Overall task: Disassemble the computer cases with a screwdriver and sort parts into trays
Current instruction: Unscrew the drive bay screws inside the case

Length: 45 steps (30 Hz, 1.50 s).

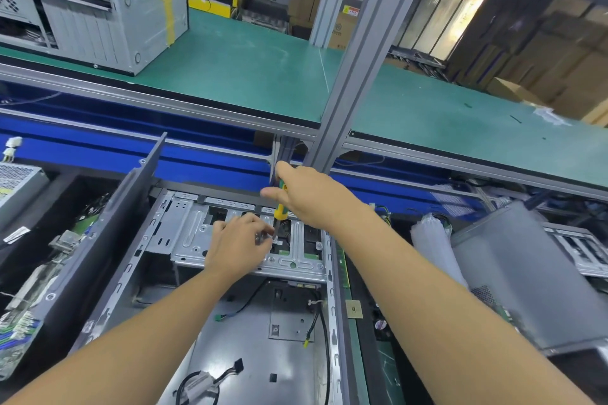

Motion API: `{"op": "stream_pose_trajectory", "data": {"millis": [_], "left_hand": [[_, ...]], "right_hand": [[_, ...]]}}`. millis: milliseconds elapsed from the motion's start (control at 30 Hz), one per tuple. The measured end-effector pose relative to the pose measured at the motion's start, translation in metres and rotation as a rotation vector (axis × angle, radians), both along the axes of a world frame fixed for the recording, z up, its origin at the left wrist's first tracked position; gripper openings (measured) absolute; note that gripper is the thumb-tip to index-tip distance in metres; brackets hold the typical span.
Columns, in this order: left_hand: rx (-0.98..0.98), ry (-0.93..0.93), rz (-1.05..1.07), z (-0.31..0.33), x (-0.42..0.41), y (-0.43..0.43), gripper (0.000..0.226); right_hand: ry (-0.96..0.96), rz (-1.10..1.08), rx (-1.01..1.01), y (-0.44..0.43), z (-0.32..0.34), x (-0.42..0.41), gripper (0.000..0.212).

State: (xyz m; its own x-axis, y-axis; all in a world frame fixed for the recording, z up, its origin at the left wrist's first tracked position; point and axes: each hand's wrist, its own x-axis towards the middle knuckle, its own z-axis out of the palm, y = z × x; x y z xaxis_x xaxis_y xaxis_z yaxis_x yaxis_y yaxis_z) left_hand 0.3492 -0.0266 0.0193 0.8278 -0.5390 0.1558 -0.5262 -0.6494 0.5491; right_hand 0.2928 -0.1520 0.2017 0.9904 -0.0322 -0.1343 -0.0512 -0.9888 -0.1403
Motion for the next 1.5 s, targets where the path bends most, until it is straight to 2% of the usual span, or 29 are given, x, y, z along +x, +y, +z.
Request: {"op": "stream_pose_trajectory", "data": {"millis": [67, 133, 267, 367, 467, 533, 567, 633, 667, 767, 933, 1100, 1200, 1300, 1400, 1500], "left_hand": [[0.014, -0.010, 0.012, -0.001, 0.000, -0.002, 0.006], [0.026, -0.021, 0.022, -0.002, 0.001, -0.003, 0.006], [0.027, -0.025, 0.036, -0.003, 0.002, -0.004, 0.006], [0.016, -0.030, 0.038, -0.003, 0.001, -0.004, 0.007], [0.005, -0.041, 0.041, -0.002, 0.000, -0.004, 0.008], [0.003, -0.041, 0.041, -0.001, -0.001, -0.004, 0.009], [0.005, -0.040, 0.041, -0.001, -0.002, -0.004, 0.010], [0.002, -0.037, 0.036, 0.001, -0.003, -0.003, 0.009], [-0.005, -0.037, 0.031, 0.000, -0.003, -0.002, 0.007], [-0.031, -0.027, 0.012, 0.000, -0.003, 0.001, 0.014], [-0.038, 0.006, 0.009, 0.002, -0.004, 0.001, 0.017], [-0.017, 0.010, 0.009, 0.001, -0.004, 0.001, 0.018], [-0.009, 0.009, 0.012, 0.001, -0.004, 0.001, 0.019], [-0.006, 0.007, 0.009, 0.001, -0.003, 0.001, 0.018], [-0.008, 0.009, 0.010, 0.002, -0.004, 0.001, 0.018], [-0.014, 0.011, 0.006, 0.003, -0.005, 0.001, 0.017]], "right_hand": [[-0.060, 0.028, -0.052, 0.003, -0.006, -0.001, 0.028], [-0.067, 0.007, -0.013, 0.001, -0.008, -0.001, 0.026], [0.061, -0.096, 0.231, -0.004, 0.000, -0.006, 0.045], [0.107, -0.136, 0.278, -0.002, 0.004, -0.011, 0.041], [0.051, -0.243, 0.209, 0.005, 0.001, -0.015, 0.032], [0.034, -0.309, 0.150, 0.011, 0.002, -0.017, 0.046], [0.042, -0.308, 0.076, 0.011, 0.003, -0.016, 0.049], [0.049, -0.237, -0.144, 0.010, 0.005, -0.014, 0.041], [0.029, -0.239, -0.177, 0.009, 0.005, -0.012, 0.038], [-0.001, -0.278, -0.006, 0.003, 0.002, -0.007, 0.034], [0.054, -0.134, 0.063, -0.012, 0.007, -0.007, 0.013], [0.152, -0.052, 0.116, -0.011, 0.008, -0.008, 0.021], [0.143, -0.095, 0.103, -0.007, 0.006, -0.007, 0.016], [0.099, -0.215, 0.032, -0.006, 0.005, -0.006, 0.048], [0.055, -0.125, -0.209, -0.006, 0.001, -0.004, 0.034], [0.003, -0.151, -0.058, -0.008, 0.002, -0.001, 0.026]]}}
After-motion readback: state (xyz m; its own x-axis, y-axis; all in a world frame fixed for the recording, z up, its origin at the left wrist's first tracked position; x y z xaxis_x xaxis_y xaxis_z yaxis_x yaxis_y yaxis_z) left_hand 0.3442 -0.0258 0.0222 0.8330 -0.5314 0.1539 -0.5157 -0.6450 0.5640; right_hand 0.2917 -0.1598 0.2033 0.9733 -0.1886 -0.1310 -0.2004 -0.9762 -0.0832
